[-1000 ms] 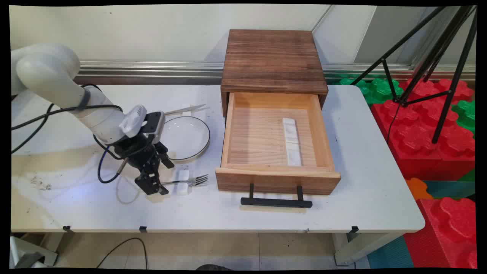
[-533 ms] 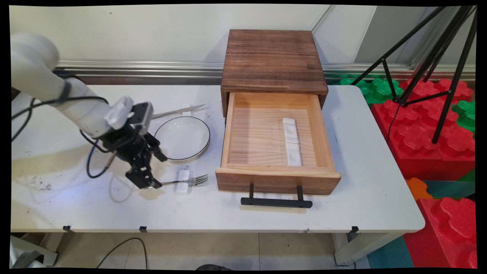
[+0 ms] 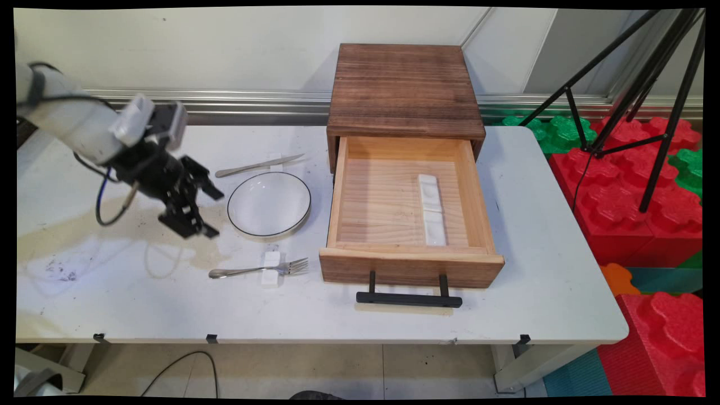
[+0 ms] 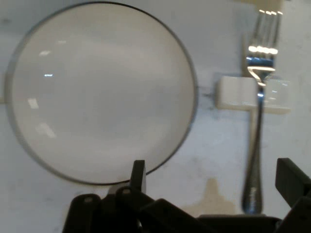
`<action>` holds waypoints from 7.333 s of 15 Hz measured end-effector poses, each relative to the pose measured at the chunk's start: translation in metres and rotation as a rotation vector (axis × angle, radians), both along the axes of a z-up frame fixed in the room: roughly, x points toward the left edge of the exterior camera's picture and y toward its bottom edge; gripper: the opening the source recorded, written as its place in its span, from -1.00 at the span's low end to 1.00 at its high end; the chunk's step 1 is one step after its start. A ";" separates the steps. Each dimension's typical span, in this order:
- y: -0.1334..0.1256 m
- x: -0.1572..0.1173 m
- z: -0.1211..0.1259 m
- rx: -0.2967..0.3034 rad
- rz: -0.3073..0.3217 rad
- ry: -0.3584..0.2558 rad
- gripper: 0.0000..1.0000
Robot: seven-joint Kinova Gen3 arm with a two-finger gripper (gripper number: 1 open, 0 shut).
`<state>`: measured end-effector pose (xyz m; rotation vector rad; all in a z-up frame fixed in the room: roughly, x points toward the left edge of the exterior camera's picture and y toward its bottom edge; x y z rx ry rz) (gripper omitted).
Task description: Pick up the knife from the left of the white plate, then place the picked object into the drawer
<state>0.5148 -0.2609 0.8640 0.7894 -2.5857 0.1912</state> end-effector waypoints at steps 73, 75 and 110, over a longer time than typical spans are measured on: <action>-0.210 0.076 -0.011 -0.032 0.248 -0.146 -1.00; -0.204 0.076 0.006 -0.049 0.291 -0.135 -1.00; -0.204 -0.195 0.136 -0.151 -0.117 0.083 -1.00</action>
